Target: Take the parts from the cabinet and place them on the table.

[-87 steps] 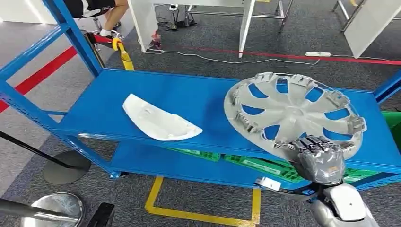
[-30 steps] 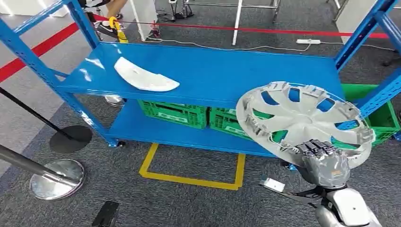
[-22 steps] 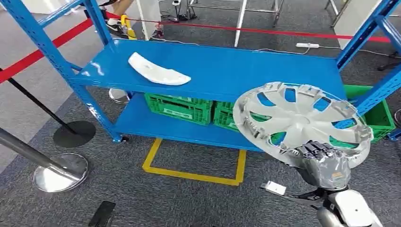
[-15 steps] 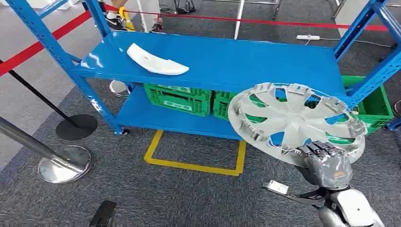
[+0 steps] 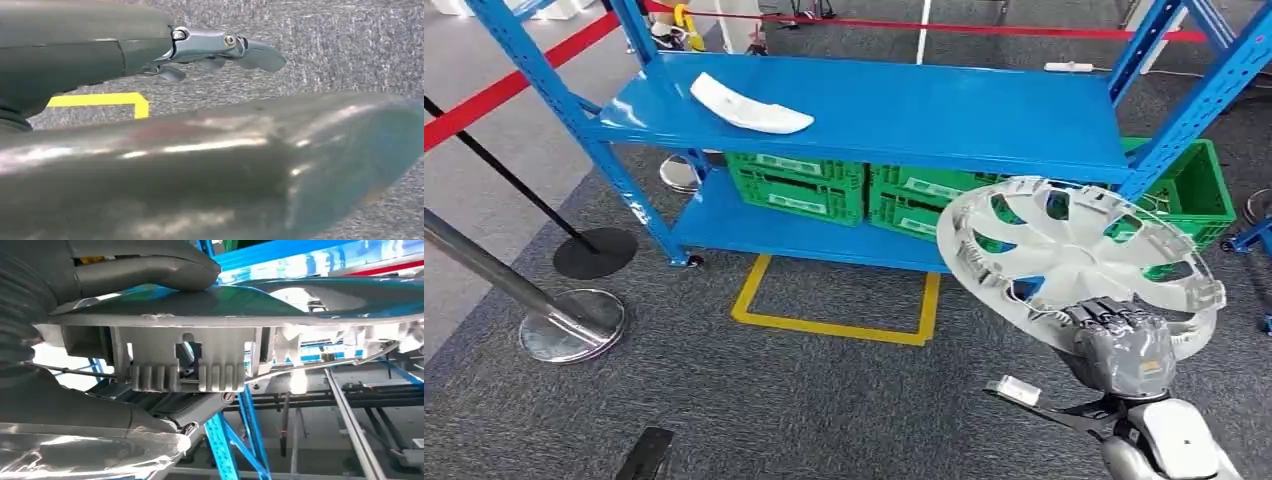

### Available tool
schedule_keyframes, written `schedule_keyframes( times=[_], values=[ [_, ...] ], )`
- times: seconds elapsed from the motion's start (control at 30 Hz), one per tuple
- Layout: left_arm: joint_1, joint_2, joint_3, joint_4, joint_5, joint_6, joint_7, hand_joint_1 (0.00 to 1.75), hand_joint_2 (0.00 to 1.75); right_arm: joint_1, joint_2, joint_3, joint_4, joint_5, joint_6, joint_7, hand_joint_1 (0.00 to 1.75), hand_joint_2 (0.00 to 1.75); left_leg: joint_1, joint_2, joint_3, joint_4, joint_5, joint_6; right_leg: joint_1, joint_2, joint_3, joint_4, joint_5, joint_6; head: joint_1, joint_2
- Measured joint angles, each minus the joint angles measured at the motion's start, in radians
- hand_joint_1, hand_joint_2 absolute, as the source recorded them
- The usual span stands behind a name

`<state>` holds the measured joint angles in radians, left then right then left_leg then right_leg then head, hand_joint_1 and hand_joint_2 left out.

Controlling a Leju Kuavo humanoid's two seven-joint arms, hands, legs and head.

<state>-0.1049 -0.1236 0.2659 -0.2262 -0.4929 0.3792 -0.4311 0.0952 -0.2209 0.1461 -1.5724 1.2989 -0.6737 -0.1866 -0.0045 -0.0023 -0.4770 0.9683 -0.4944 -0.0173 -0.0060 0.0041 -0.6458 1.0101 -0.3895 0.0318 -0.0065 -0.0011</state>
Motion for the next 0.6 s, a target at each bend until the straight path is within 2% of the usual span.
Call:
schedule_keyframes(
  times=[0.03, 0.1, 0.13, 0.17, 0.2, 0.27, 0.3, 0.33, 0.37, 0.4, 0.43, 0.47, 0.5, 0.6],
  values=[
    [-0.003, 0.000, 0.000, 0.000, -0.001, -0.001, 0.000, 0.00, 0.00, 0.000, -0.003, 0.001, 0.002, 0.004, 0.000, 0.008, 1.75, 1.75, -0.001, 0.000, -0.003, -0.009, -0.006, 0.007, 0.000, -0.002, -0.001, 0.000, 0.012, 0.006, 0.002, 0.000],
    [0.000, 0.000, 0.000, 0.000, -0.003, -0.001, 0.002, 0.00, 0.00, 0.000, -0.010, 0.008, 0.006, 0.019, 0.000, 0.031, 1.75, 1.75, -0.006, -0.001, -0.013, -0.010, 0.004, 0.023, -0.006, -0.009, -0.001, -0.011, 0.028, 0.018, 0.001, 0.000],
    [0.003, 0.000, 0.001, 0.000, -0.003, -0.001, 0.005, 0.00, 0.00, 0.000, -0.015, 0.013, 0.007, 0.025, 0.000, 0.042, 1.75, 1.75, -0.001, -0.003, -0.012, -0.017, 0.017, 0.033, -0.007, -0.009, -0.008, -0.010, 0.031, 0.023, 0.000, 0.000],
    [0.004, -0.002, 0.002, 0.000, -0.003, 0.000, 0.006, 0.00, 0.00, 0.000, -0.021, 0.018, 0.010, 0.030, 0.000, 0.050, 1.75, 1.75, -0.001, -0.005, -0.017, -0.016, 0.023, 0.037, -0.007, -0.007, -0.023, 0.008, 0.009, 0.026, 0.001, 0.000],
    [0.004, 0.002, 0.003, 0.000, -0.003, 0.001, 0.006, 0.00, 0.00, 0.000, -0.028, 0.023, 0.013, 0.032, 0.000, 0.055, 1.75, 1.75, -0.001, -0.009, -0.024, -0.016, 0.030, 0.044, -0.007, -0.007, -0.044, 0.071, -0.042, 0.029, 0.008, 0.000],
    [0.005, 0.003, 0.003, 0.000, -0.003, 0.001, 0.009, 0.00, 0.00, 0.000, -0.036, 0.031, 0.020, 0.039, 0.000, 0.064, 1.75, 1.75, -0.004, -0.017, -0.040, -0.015, 0.043, 0.048, -0.006, -0.007, -0.108, 0.247, -0.129, 0.033, 0.008, 0.000],
    [0.007, 0.003, 0.004, 0.000, -0.003, 0.001, 0.010, 0.00, 0.00, 0.001, -0.038, 0.035, 0.023, 0.041, 0.000, 0.066, 1.75, 1.75, -0.005, -0.022, -0.046, -0.014, 0.048, 0.048, -0.006, -0.006, -0.126, 0.304, -0.150, 0.033, 0.008, 0.000],
    [0.010, 0.003, 0.004, 0.000, -0.003, 0.001, 0.010, 0.00, 0.00, 0.001, -0.040, 0.040, 0.026, 0.042, 0.000, 0.068, 1.75, 1.75, -0.006, -0.028, -0.051, -0.014, 0.053, 0.047, -0.006, -0.006, -0.121, 0.312, -0.149, 0.032, 0.008, 0.000],
    [0.012, 0.003, 0.004, 0.000, -0.003, 0.001, 0.010, 0.00, 0.00, 0.002, -0.042, 0.044, 0.029, 0.044, 0.000, 0.070, 1.75, 1.75, -0.006, -0.038, -0.055, -0.013, 0.057, 0.044, -0.006, -0.005, -0.091, 0.275, -0.128, 0.031, 0.008, 0.000],
    [0.012, 0.003, 0.004, 0.000, -0.003, 0.001, 0.010, 0.00, 0.00, 0.003, -0.045, 0.047, 0.030, 0.045, 0.000, 0.071, 1.75, 1.75, -0.006, -0.047, -0.059, -0.011, 0.060, 0.041, -0.007, -0.003, -0.035, 0.190, -0.092, 0.028, 0.008, 0.000],
    [0.011, 0.003, 0.004, 0.000, -0.003, 0.001, 0.010, 0.00, 0.00, 0.003, -0.048, 0.051, 0.031, 0.045, 0.000, 0.073, 1.75, 1.75, -0.005, -0.057, -0.061, -0.008, 0.061, 0.039, -0.009, 0.012, 0.026, 0.094, -0.059, 0.028, 0.008, 0.000],
    [0.011, 0.003, 0.004, 0.000, -0.003, 0.001, 0.010, 0.00, 0.00, 0.002, -0.052, 0.053, 0.031, 0.045, 0.000, 0.073, 1.75, 1.75, -0.004, -0.066, -0.065, -0.003, 0.062, 0.036, -0.013, 0.053, 0.070, 0.014, -0.060, 0.026, 0.008, 0.000],
    [0.008, 0.003, 0.004, 0.000, -0.003, 0.001, 0.010, 0.00, 0.00, 0.002, -0.053, 0.055, 0.033, 0.046, 0.000, 0.073, 1.75, 1.75, -0.011, -0.072, -0.076, 0.006, 0.062, 0.030, -0.016, 0.068, 0.089, -0.003, -0.069, 0.023, 0.007, 0.000],
    [0.012, 0.003, 0.004, 0.000, -0.003, 0.001, 0.010, 0.00, 0.00, 0.002, -0.056, 0.060, 0.035, 0.047, 0.000, 0.074, 1.75, 1.75, 0.000, -0.097, -0.094, 0.005, 0.078, 0.010, -0.007, 0.039, 0.073, 0.008, -0.061, 0.005, 0.006, 0.000]
  ],
)
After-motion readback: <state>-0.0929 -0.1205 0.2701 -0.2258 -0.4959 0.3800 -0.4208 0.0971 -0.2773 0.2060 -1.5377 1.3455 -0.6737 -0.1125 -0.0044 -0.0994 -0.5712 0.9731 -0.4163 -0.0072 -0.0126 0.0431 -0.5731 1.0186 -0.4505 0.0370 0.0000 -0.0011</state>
